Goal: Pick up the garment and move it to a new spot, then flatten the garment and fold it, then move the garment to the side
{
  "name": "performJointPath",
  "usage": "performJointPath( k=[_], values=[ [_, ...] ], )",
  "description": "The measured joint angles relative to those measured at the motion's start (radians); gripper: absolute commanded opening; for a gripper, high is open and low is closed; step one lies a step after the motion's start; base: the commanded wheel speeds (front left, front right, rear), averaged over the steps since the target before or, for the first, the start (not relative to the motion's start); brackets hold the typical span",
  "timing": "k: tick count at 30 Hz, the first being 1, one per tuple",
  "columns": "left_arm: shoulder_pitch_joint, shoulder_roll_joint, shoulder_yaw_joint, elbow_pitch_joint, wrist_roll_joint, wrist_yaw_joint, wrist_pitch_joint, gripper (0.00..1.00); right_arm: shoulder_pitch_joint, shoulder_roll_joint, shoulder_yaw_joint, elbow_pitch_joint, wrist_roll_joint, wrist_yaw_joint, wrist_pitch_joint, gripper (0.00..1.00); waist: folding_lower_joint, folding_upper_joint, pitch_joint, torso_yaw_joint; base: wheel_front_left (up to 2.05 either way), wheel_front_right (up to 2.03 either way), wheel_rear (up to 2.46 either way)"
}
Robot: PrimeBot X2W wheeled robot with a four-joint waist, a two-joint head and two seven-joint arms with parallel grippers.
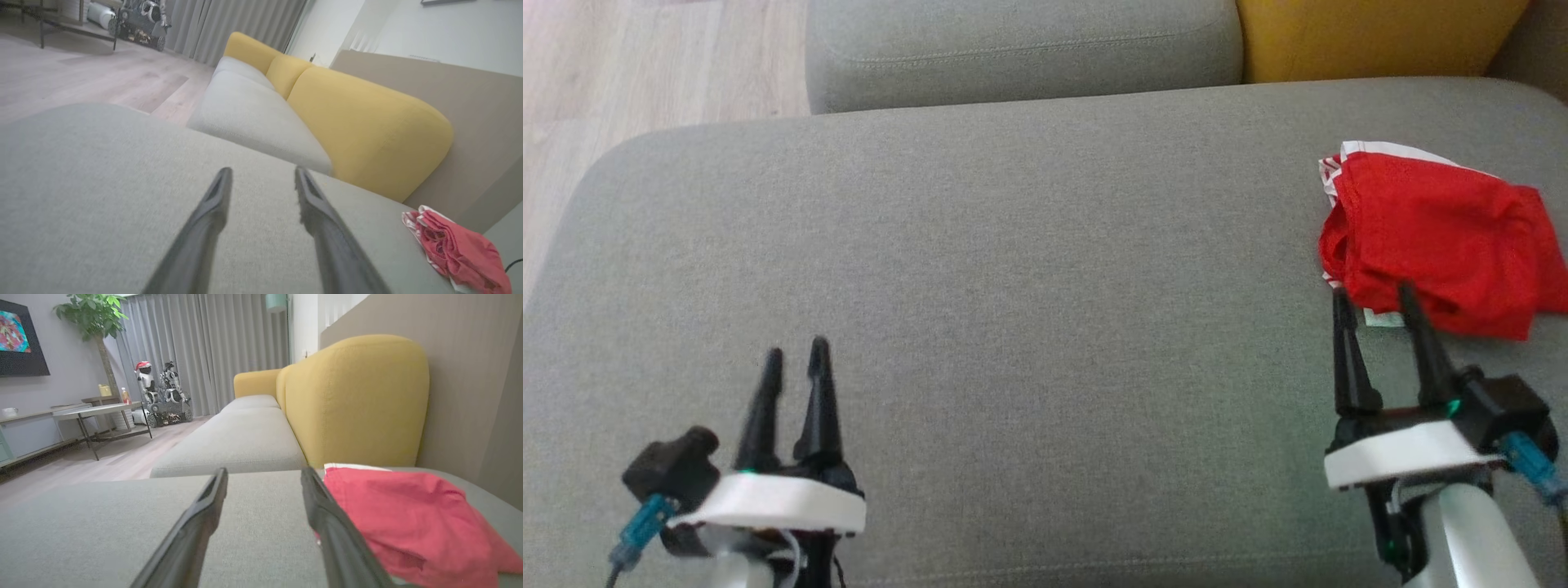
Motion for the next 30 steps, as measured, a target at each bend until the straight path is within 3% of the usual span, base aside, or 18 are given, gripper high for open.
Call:
performJointPath(
  k=[6, 30],
  values=[
    [0.041, -0.007, -0.003, 0.089, -0.009, 0.001, 0.002, 0.0, 0.054, 0.004, -0.001, 0.086, 0.01, 0.0, 0.006, 0.0, 0.0, 0.0, 0.0, 0.0, 0.0, 0.0, 0.0],
    [0.035, -0.006, 0.019, 0.102, -0.235, -0.017, 0.071, 0.0, 0.06, 0.004, -0.021, 0.085, 0.296, 0.0, 0.075, 0.0, 0.0, 0.0, -0.003, 0.003, 0.0, 0.0, 0.0]
  ],
)
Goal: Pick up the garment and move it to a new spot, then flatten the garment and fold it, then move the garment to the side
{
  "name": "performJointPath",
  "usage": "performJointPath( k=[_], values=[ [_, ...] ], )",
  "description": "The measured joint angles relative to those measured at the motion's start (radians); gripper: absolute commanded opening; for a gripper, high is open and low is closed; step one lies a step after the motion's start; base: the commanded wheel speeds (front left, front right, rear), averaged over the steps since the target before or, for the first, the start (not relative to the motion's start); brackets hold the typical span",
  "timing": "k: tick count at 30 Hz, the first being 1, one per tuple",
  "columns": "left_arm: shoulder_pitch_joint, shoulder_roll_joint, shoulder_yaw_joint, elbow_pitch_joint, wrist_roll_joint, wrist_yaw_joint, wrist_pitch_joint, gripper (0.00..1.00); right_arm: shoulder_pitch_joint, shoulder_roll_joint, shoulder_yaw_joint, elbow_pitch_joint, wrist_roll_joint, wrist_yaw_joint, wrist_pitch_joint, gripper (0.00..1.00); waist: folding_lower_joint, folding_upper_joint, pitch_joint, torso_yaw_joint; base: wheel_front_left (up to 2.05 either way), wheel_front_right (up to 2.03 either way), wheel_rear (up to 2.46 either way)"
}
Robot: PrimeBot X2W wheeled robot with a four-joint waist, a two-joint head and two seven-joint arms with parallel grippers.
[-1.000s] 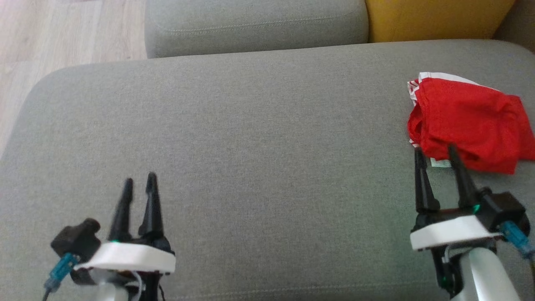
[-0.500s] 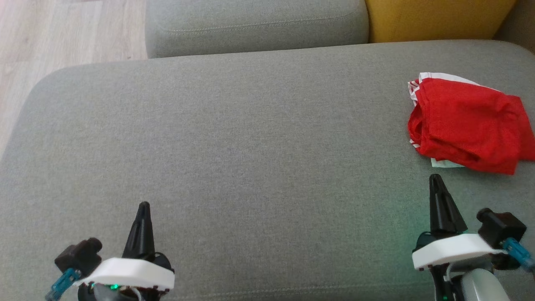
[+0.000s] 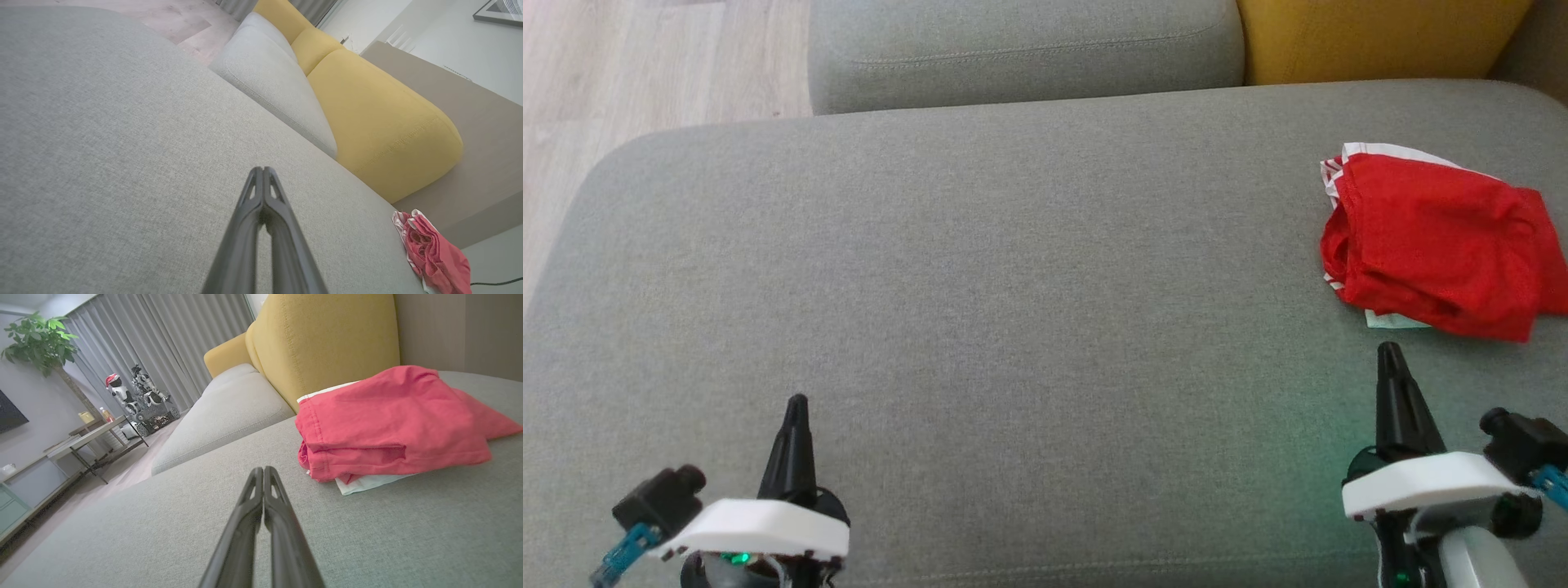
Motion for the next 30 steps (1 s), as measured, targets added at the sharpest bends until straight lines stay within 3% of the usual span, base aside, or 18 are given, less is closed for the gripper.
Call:
performJointPath(
  k=[30],
  values=[
    [-0.025, 0.002, 0.047, 0.02, -0.273, -0.018, 0.081, 0.0, -0.001, 0.0, -0.034, -0.004, 0.356, 0.0, 0.085, 0.0, 0.0, 0.0, -0.003, 0.004, 0.0, 0.0, 0.0]
  ],
)
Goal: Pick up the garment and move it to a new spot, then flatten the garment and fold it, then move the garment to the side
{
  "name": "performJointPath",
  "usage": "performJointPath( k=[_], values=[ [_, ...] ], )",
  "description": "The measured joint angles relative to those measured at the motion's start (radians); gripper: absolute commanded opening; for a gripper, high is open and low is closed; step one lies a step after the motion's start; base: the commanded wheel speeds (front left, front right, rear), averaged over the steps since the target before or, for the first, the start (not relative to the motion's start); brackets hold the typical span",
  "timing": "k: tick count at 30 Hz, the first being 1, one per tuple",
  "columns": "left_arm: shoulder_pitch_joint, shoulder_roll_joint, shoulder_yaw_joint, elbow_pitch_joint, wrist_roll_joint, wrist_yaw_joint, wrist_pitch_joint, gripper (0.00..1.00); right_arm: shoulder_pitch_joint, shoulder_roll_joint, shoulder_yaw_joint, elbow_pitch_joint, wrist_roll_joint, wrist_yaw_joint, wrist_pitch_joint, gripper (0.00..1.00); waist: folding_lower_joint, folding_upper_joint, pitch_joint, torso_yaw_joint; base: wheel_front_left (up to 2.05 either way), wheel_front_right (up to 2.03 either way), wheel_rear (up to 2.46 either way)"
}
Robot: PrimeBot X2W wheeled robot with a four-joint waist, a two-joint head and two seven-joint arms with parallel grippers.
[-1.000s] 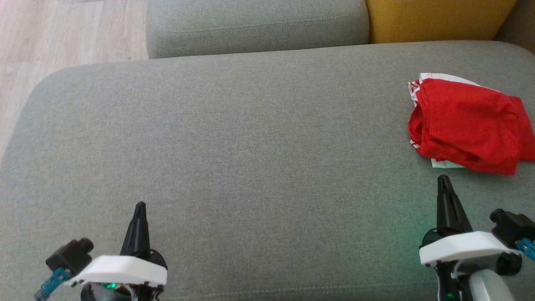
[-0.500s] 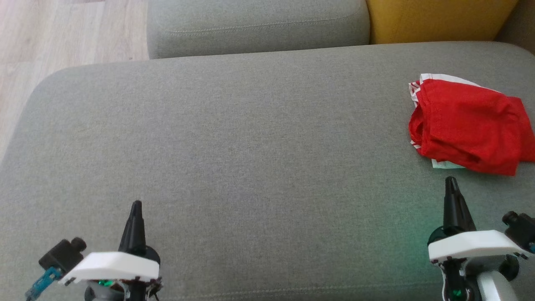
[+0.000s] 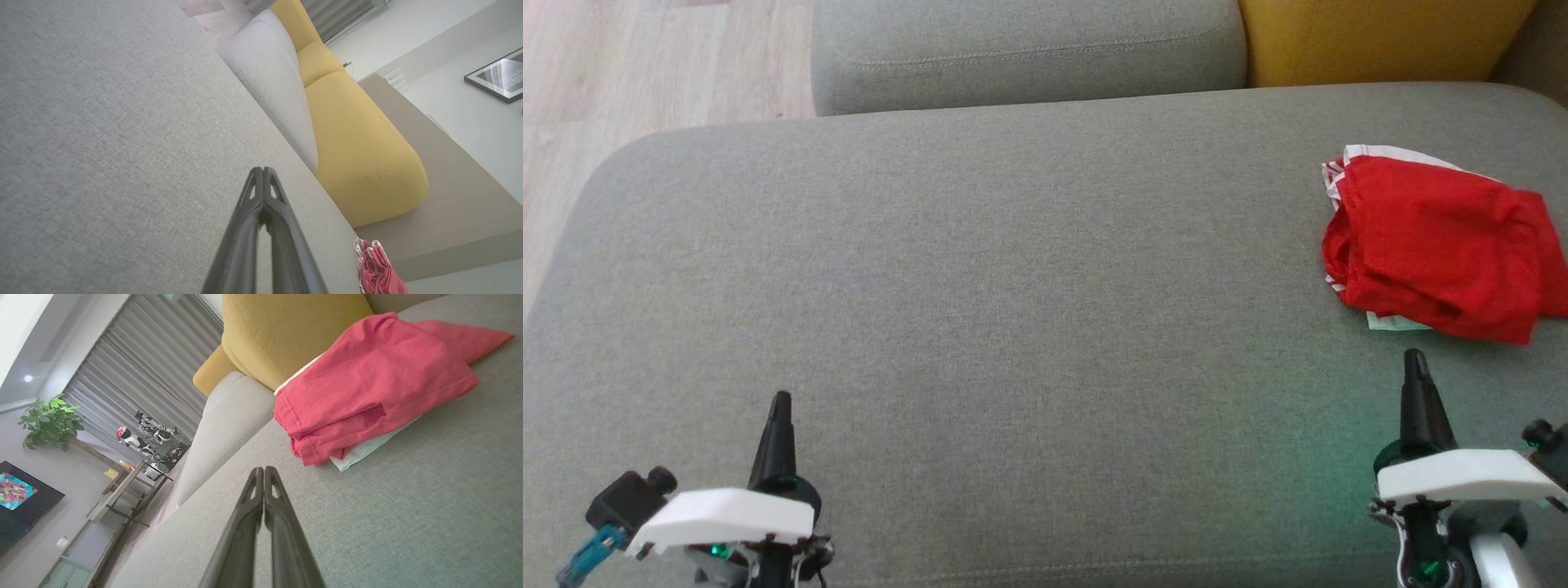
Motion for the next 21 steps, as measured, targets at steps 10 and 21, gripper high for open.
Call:
performJointPath(
  k=[10, 21],
  values=[
    [-0.018, 0.001, 0.011, 0.003, -0.092, -0.009, 0.026, 0.0, -0.004, 0.0, -0.014, -0.001, 0.119, 0.0, 0.029, 0.0, 0.0, 0.0, -0.001, 0.001, 0.0, 0.0, 0.0],
    [-0.021, 0.001, 0.033, 0.009, -0.189, -0.018, 0.061, 0.0, -0.004, 0.0, -0.023, -0.005, 0.249, 0.0, 0.059, 0.0, 0.0, 0.0, -0.002, 0.003, 0.0, 0.0, 0.0]
  ],
)
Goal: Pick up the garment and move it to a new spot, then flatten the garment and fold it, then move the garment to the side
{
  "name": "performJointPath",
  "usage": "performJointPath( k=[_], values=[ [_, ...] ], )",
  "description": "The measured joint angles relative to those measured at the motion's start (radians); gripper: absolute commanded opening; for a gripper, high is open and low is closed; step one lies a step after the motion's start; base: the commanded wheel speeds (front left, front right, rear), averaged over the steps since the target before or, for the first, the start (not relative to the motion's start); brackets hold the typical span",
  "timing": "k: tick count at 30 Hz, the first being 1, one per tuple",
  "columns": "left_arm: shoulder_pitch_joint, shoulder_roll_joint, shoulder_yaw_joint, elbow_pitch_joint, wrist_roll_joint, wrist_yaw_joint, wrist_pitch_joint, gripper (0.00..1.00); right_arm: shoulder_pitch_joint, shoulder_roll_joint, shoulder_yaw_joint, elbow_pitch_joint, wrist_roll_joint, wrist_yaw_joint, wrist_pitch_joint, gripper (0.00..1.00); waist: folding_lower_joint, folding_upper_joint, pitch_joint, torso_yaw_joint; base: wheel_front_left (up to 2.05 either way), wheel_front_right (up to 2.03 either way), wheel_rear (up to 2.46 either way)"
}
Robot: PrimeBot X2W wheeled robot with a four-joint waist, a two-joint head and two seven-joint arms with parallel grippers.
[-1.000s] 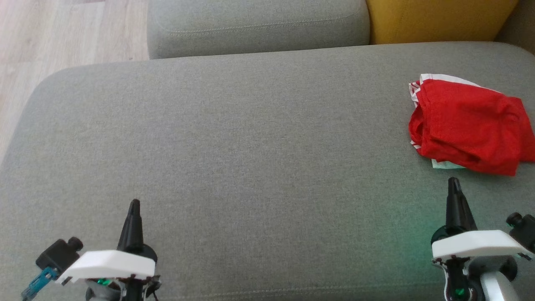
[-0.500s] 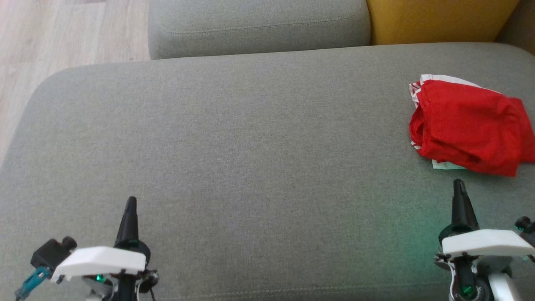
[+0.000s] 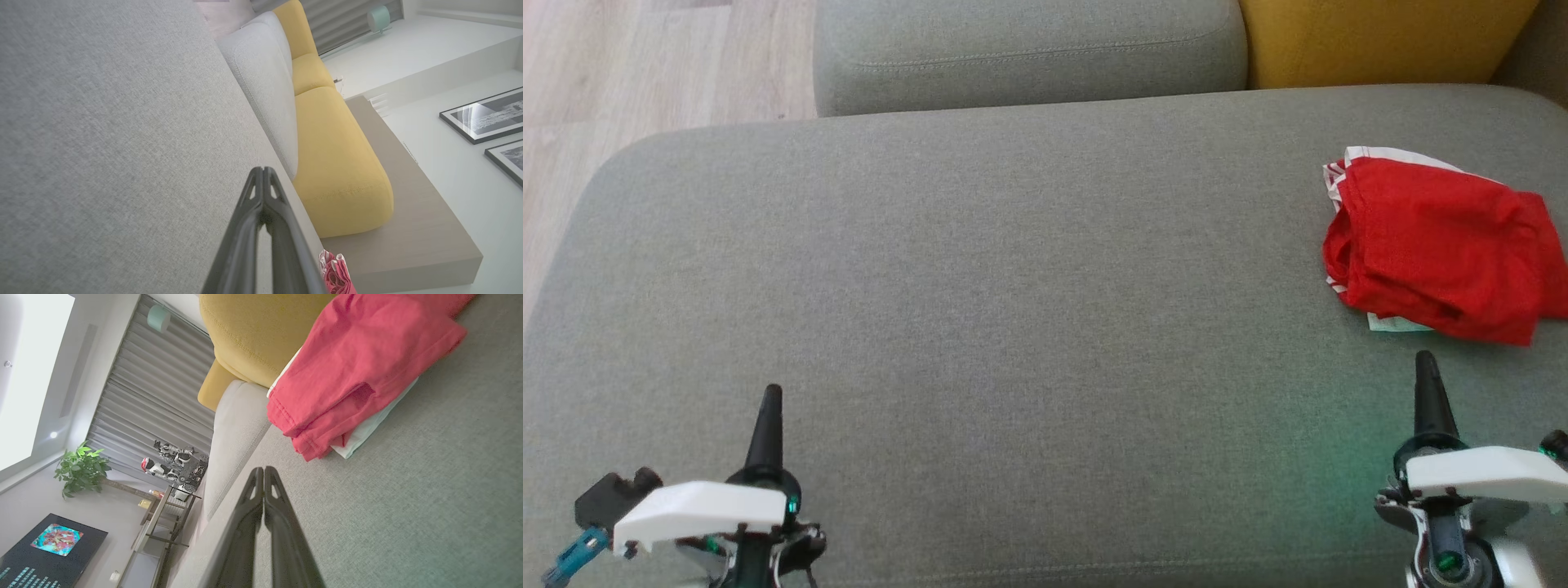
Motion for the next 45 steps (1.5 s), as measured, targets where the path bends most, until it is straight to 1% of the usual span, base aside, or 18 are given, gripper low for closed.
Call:
performJointPath(
  k=[5, 14, 16, 45],
  values=[
    [-0.009, 0.0, 0.005, 0.007, -0.047, -0.009, 0.015, 0.0, 0.0, 0.0, -0.005, 0.0, 0.059, 0.0, 0.015, 0.0, 0.0, 0.0, -0.001, 0.001, 0.0, 0.0, 0.0],
    [-0.018, 0.001, 0.026, 0.012, -0.126, -0.009, 0.038, 0.0, -0.008, 0.0, -0.018, -0.001, 0.165, 0.0, 0.04, 0.0, 0.0, 0.0, -0.002, 0.002, 0.0, 0.0, 0.0],
    [-0.018, 0.001, 0.029, 0.014, -0.146, -0.017, 0.045, 0.0, -0.015, 0.0, -0.021, -0.001, 0.191, 0.0, 0.044, 0.0, 0.0, 0.0, -0.002, 0.002, 0.0, 0.0, 0.0],
    [-0.053, 0.001, 0.071, 0.03, -0.396, -0.037, 0.125, 0.0, -0.016, 0.001, -0.05, -0.007, 0.522, 0.0, 0.123, 0.0, 0.0, 0.0, -0.005, 0.005, 0.0, 0.0, 0.0]
  ],
)
